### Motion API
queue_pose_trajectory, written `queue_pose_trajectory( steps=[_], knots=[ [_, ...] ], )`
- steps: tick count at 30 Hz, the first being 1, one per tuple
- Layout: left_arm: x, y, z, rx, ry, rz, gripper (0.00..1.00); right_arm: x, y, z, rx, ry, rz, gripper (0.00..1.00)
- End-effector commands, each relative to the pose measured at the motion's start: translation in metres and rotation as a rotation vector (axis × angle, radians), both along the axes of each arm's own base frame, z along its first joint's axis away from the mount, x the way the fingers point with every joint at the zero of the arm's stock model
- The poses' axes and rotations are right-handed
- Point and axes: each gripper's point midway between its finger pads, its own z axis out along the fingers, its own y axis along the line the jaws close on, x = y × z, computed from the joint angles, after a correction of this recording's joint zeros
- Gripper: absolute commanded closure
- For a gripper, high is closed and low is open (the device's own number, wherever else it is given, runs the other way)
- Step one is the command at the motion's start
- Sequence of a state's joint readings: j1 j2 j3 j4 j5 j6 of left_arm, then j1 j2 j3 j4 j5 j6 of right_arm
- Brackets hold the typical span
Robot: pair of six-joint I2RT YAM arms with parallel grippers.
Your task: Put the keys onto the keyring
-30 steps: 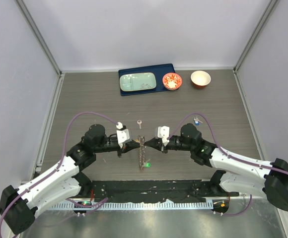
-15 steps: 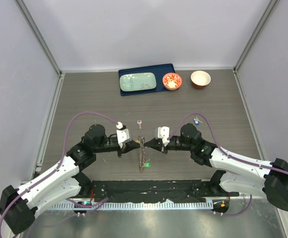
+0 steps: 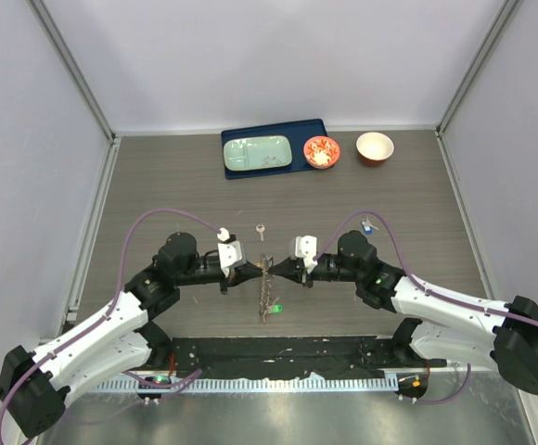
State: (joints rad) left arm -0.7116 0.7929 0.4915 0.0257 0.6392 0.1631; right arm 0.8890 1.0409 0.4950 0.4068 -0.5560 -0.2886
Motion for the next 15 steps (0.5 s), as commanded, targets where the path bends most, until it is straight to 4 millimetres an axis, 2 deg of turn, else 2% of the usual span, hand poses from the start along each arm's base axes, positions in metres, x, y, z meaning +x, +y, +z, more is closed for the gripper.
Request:
queue_pose_trajectory(
  steps=[1,6,15],
  knots=[
    [0.008,-0.005,0.032,-0.084,-0.104,0.013,1.0,0.0,0.001,0.016,0.057,-0.003,-0.016,0.99],
    [0.01,-0.004,0.034,-0.09,-0.116,0.026,1.0,0.01,-0.005,0.01,0.043,0.024,-0.096,0.99],
    [0.01,-0.003,0.038,-0.102,-0.128,0.031,1.0,-0.006,-0.001,0.009,0.058,0.075,-0.019,0.99]
  ],
)
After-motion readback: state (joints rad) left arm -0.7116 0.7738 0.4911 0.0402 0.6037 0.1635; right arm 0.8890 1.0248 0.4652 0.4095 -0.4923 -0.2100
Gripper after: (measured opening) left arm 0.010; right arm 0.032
